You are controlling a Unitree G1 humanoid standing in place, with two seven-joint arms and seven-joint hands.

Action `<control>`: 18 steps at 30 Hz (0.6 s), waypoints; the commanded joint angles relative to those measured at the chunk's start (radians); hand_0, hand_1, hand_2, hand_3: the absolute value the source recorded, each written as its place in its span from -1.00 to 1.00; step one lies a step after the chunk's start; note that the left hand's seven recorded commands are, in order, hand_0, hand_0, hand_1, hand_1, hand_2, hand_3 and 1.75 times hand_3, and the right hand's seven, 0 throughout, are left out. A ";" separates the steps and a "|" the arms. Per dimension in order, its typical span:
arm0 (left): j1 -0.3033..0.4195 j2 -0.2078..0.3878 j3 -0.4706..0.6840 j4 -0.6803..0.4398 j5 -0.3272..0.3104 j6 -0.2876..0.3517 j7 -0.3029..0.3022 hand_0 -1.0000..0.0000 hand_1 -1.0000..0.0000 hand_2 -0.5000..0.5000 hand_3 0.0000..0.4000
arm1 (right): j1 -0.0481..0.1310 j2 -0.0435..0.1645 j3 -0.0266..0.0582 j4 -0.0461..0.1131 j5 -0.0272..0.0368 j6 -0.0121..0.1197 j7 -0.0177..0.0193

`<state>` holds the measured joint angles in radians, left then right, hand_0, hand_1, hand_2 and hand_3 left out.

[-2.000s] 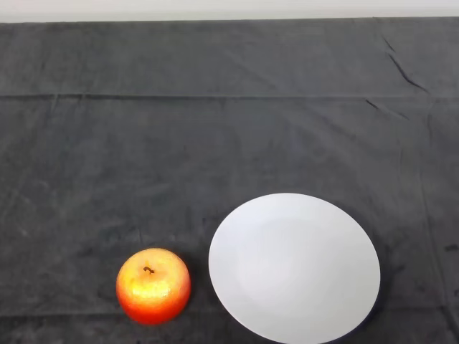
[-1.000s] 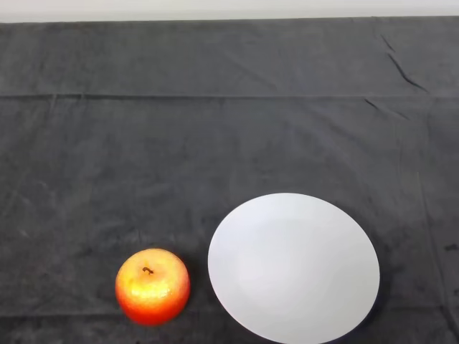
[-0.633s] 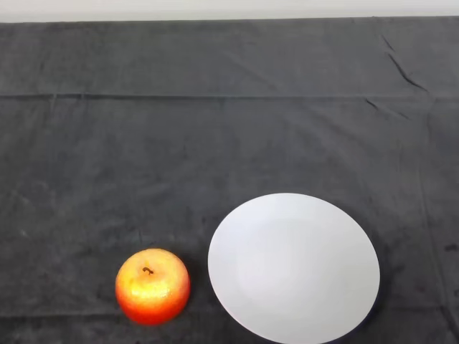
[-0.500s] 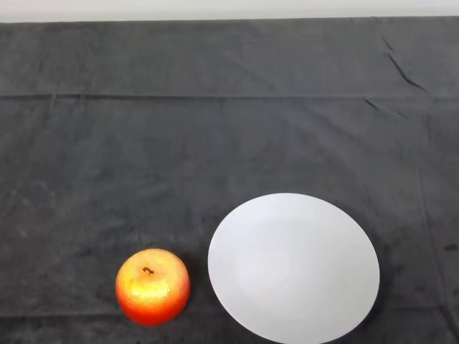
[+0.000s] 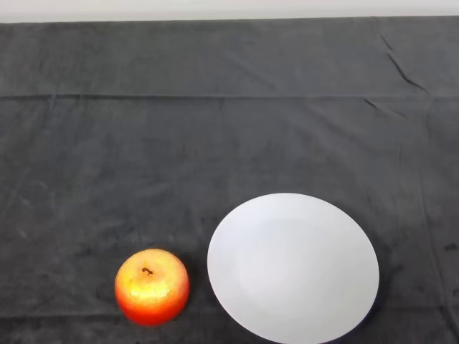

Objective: Move the apple to the plate

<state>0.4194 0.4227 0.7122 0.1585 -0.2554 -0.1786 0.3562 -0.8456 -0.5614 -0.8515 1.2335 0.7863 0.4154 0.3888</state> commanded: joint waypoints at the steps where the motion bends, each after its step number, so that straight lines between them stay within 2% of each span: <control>1: 0.034 0.076 -0.021 -0.038 0.001 -0.006 -0.022 1.00 1.00 0.00 -1.00 | 0.020 -0.007 -0.0098 -0.026 0.0268 0.001 -0.0040; 5: 0.035 0.088 -0.033 -0.036 0.019 -0.016 -0.053 1.00 1.00 0.00 -1.00 | 0.020 -0.006 -0.0097 -0.026 0.0269 0.001 -0.0042; 11: -0.074 0.102 -0.163 -0.234 0.109 0.148 0.016 1.00 1.00 0.00 -1.00 | 0.021 -0.006 -0.0095 -0.028 0.0271 0.001 -0.0047; 18: -0.087 0.098 -0.253 -0.536 0.169 0.355 0.058 1.00 1.00 0.00 -1.00 | 0.022 -0.005 -0.0091 -0.029 0.0272 0.001 -0.0054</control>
<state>0.3386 0.4802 0.4557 -0.3763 -0.0998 0.1960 0.4001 -0.8404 -0.5597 -0.8490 1.2327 0.7864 0.4153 0.3879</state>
